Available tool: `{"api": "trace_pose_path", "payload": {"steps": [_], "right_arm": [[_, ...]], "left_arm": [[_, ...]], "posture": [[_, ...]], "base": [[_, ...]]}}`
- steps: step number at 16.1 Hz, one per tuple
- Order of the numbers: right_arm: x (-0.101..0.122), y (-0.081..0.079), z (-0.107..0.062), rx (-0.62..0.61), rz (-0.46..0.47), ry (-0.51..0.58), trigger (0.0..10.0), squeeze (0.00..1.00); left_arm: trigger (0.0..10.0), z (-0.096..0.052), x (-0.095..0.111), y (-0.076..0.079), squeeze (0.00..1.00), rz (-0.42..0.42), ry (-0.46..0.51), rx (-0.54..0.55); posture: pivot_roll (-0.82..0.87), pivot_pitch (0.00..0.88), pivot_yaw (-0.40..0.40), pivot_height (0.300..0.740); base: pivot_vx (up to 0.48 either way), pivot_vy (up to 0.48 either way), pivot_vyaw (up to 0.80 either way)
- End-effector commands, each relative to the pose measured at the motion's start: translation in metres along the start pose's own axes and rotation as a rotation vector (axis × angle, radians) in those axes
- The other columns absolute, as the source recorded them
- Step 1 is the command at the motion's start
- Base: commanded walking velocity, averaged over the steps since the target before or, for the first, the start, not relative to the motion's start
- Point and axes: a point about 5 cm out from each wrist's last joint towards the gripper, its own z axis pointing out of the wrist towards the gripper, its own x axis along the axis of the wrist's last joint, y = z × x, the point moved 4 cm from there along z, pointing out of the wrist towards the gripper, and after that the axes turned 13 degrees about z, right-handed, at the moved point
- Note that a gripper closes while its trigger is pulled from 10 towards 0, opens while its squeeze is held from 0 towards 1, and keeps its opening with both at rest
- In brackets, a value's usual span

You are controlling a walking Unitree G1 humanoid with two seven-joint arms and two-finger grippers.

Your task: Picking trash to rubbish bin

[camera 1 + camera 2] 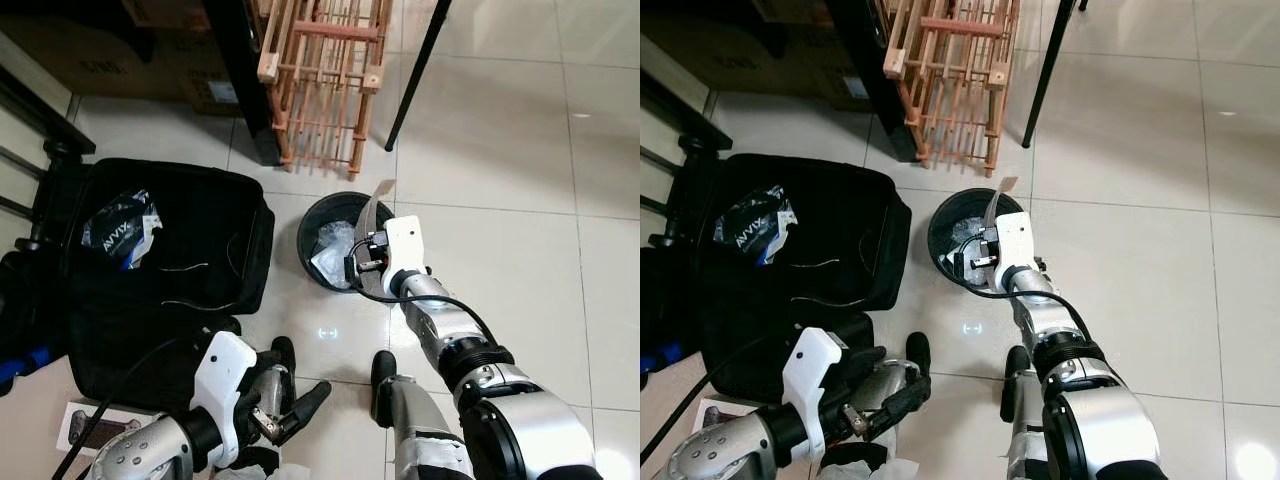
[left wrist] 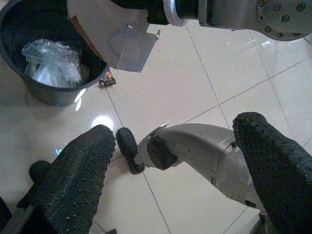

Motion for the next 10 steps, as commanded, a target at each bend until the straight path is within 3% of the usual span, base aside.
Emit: {"api": "trace_pose_path", "payload": {"steps": [1,5,10], "right_arm": [[-0.014,0.006,-0.003,-0.026,0.021,-0.028,10.0,0.0],[-0.013,0.015,-0.005,-0.067,0.03,-0.003,10.0,0.0],[-0.003,0.004,0.0,-0.057,0.012,0.026,10.0,0.0]], "left_arm": [[10.0,-0.004,-0.005,0.007,0.0,-0.026,-0.024,-0.014],[10.0,-0.007,-0.003,0.009,0.0,-0.026,-0.027,-0.012],[10.0,-0.018,-0.007,0.011,0.0,-0.029,-0.062,0.003]], "posture": [[0.28,0.583,0.046,0.74],[0.31,0.598,0.057,0.74],[0.35,0.627,0.075,0.74]], "base": [[0.0,0.0,0.0],[0.0,0.0,0.0],[0.0,0.0,0.0]]}}
